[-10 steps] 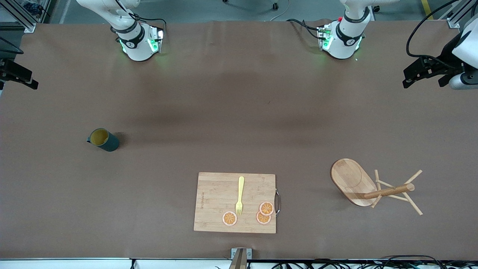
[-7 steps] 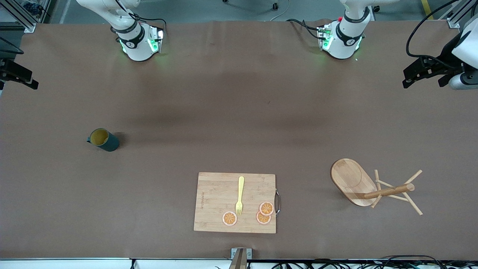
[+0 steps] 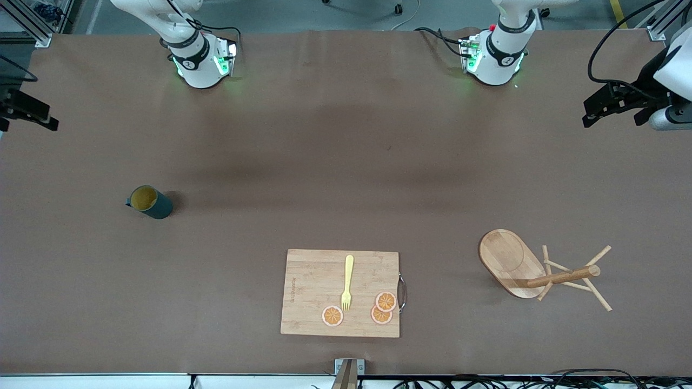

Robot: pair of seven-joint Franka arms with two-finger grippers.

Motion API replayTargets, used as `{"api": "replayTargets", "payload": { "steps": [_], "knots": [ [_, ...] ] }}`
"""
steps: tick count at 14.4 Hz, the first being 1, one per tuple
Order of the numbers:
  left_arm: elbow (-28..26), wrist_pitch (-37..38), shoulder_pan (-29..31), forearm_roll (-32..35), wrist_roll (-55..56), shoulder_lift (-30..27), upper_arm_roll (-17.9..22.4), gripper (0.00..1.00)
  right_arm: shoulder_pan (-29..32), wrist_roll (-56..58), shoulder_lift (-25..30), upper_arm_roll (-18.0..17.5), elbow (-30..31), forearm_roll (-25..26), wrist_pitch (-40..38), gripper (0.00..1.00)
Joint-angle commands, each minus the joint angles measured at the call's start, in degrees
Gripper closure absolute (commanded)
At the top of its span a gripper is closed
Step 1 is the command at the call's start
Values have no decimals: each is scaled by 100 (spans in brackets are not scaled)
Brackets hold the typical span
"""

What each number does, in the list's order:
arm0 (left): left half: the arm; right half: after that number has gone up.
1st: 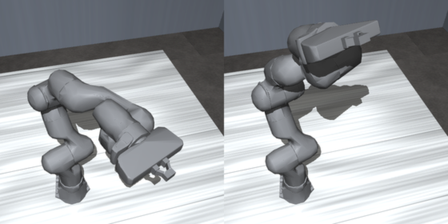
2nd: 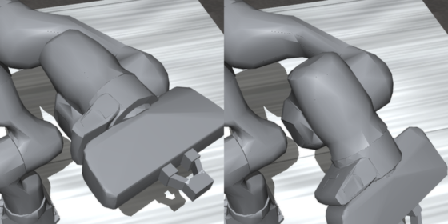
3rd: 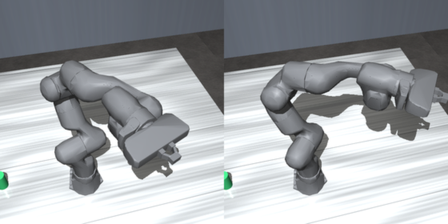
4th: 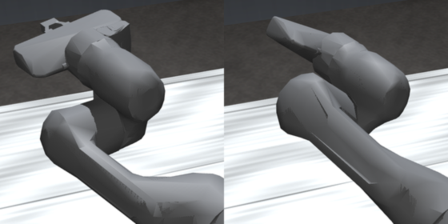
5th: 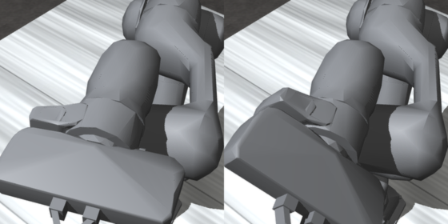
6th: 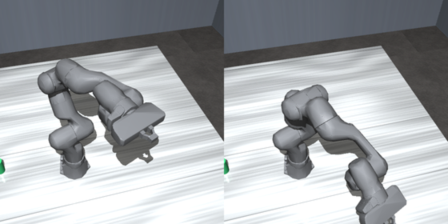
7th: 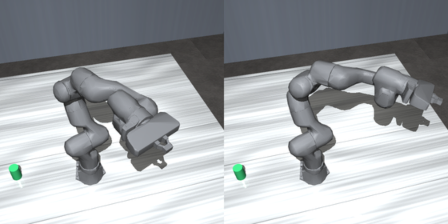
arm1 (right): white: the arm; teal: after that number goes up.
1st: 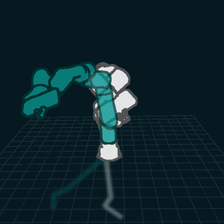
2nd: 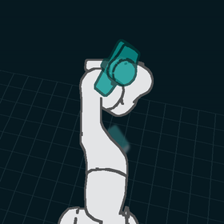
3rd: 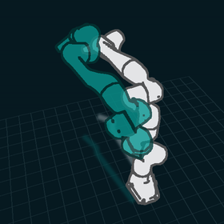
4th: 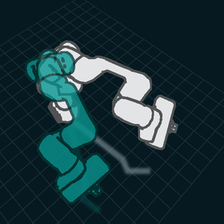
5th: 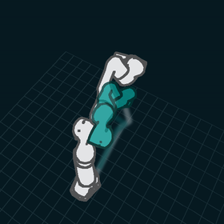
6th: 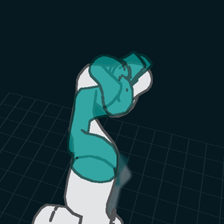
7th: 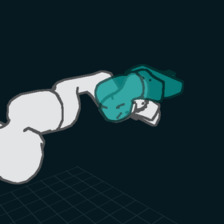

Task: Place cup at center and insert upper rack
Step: 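Reach the right gripper to the teal mug and grasp it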

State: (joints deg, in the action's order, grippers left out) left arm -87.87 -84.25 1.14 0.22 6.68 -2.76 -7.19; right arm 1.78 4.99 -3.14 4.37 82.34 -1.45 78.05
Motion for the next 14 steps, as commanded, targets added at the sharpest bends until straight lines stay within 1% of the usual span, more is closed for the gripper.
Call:
{"api": "replayTargets", "payload": {
  "steps": [1,2,4,5,8,10,13,14],
  "knots": [
    [104,111,27,-22,-106,65,-20,0,156,81,-590,-7,-16,-66,192,0],
    [104,111,36,-22,-106,65,-20,0,165,99,-861,-7,-25,-48,323,0],
    [95,111,27,-22,-123,74,-20,0,130,404,-960,-7,106,22,744,0],
    [95,111,27,-22,-123,74,-20,0,208,894,-960,-7,481,31,1025,0],
    [69,111,36,-22,-132,65,-20,0,472,2459,-925,-15,1729,-48,2359,0],
    [69,120,36,-31,-132,65,-20,0,446,2717,-934,-24,2293,-48,2958,0],
    [69,120,89,-31,-132,74,-20,0,428,3892,-960,-33,3118,-48,4108,0],
    [77,111,97,-31,-132,82,-20,0,429,4026,-969,-33,3348,-48,4443,0]
  ]
}}
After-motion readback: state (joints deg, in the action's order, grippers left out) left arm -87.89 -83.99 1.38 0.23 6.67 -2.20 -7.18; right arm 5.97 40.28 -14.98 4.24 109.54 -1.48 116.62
